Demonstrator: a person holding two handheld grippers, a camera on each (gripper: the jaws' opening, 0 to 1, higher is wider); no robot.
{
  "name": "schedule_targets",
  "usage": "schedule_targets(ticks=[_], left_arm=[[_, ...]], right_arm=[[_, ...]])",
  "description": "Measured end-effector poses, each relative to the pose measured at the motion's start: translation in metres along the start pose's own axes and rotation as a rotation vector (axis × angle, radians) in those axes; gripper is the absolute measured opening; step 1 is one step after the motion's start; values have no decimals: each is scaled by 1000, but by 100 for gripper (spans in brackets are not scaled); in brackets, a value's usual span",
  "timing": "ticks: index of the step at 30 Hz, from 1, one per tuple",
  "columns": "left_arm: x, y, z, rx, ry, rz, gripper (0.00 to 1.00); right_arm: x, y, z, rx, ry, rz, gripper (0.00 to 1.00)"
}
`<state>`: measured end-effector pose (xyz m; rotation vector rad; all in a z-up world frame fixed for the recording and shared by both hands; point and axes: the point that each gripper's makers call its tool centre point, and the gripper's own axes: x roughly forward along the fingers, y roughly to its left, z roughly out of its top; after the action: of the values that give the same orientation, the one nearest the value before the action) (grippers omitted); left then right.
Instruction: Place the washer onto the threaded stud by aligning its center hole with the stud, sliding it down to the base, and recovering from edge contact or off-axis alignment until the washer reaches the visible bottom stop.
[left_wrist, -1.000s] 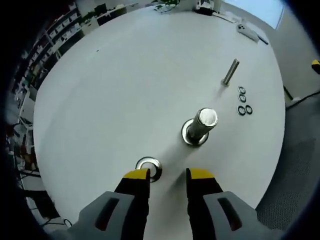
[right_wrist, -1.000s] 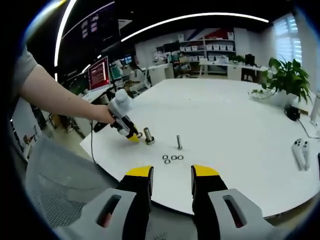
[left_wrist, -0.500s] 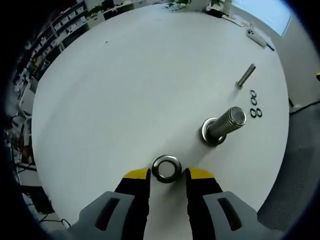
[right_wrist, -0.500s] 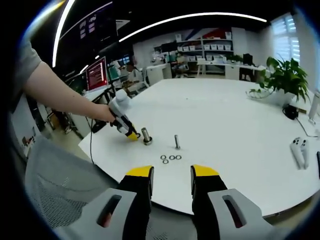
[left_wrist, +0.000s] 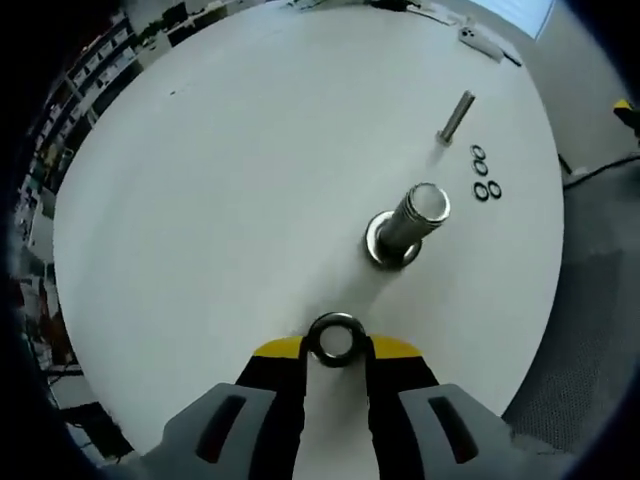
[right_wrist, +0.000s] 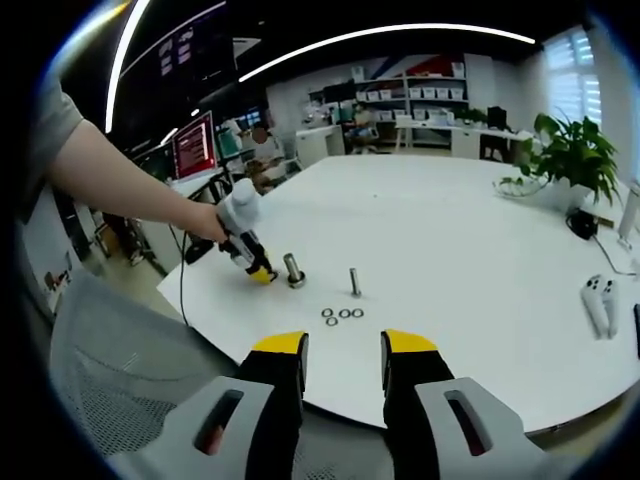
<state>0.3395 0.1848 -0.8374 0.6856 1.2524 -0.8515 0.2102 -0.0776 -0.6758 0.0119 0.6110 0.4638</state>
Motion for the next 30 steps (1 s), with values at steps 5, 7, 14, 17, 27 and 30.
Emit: schedule_targets(ticks=[5, 7, 14, 17, 27, 30], left_arm=[[-3, -17, -14, 74, 71, -35, 21], [-2, -17, -15, 88, 61, -18, 21], [-2, -15, -14, 63, 43, -7, 24], [-1, -16, -14, 63, 41, -4, 24], [-1, -16, -14, 63, 65, -3, 23], [-1, -14, -14, 26, 58, 9, 21]], right_arm=[[0, 0, 0, -1, -3, 3, 31], [0, 0, 0, -1, -4, 4, 31], [0, 0, 1, 0, -10, 5, 32], [0, 1, 1, 1, -9, 5, 31], [-1, 1, 2, 2, -13, 4, 31], [-1, 1, 2, 2, -13, 3, 32]])
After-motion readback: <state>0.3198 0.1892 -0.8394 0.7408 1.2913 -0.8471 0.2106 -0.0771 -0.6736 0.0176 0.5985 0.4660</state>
